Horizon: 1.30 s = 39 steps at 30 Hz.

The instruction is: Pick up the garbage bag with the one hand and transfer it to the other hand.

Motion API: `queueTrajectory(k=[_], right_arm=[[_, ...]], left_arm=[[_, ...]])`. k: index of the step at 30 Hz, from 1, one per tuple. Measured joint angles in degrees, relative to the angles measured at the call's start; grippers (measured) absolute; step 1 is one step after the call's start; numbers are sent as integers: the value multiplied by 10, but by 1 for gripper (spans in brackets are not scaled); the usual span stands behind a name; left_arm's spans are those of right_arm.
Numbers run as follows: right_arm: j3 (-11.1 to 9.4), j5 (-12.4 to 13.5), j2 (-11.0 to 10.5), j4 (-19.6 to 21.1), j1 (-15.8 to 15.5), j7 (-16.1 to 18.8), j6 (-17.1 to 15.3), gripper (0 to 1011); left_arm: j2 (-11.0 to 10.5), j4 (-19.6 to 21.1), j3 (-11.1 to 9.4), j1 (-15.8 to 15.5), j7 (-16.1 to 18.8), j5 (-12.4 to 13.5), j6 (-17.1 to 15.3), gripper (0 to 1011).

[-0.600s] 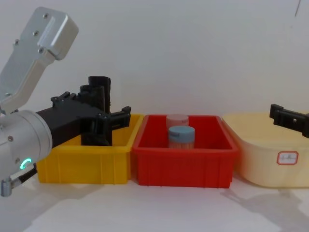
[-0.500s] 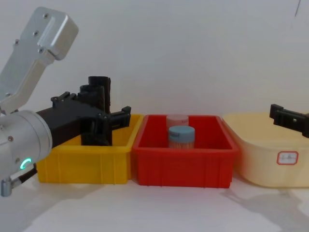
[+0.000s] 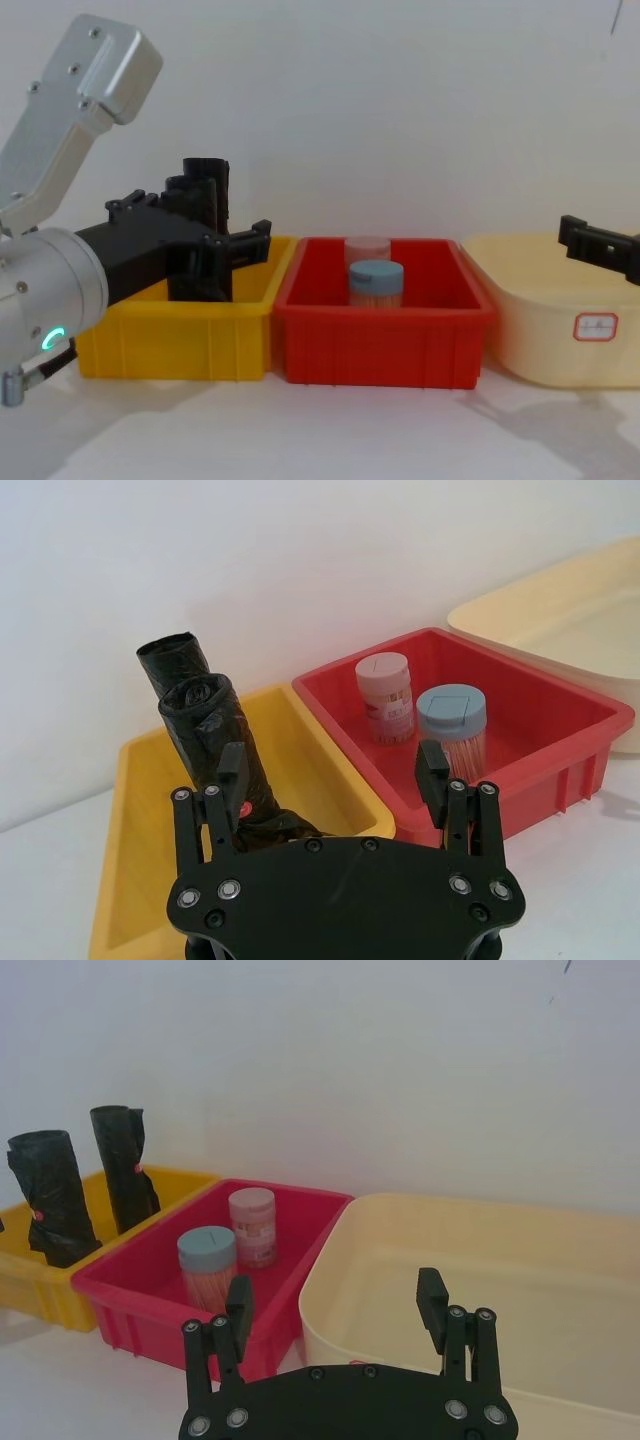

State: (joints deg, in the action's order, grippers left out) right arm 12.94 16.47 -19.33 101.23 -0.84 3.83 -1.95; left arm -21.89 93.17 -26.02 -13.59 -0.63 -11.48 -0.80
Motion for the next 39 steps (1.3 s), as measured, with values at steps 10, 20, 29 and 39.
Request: queueTrajectory(k=[10,20,29,39], right_arm=[[0,0,0,0,0,0,0,1000],[0,0,0,0,0,0,0,1000],[0,0,0,0,0,0,0,1000],[0,0,0,0,0,0,0,1000]], left_arm=[[0,-5,3,-1,-2,1,3,1000],[-3,-24,13,-3,-8,1,16,1000],[-5,-44,24,-11,-18,0,26,1000],[1,-66,38,-21,-29,-11,31,1000]])
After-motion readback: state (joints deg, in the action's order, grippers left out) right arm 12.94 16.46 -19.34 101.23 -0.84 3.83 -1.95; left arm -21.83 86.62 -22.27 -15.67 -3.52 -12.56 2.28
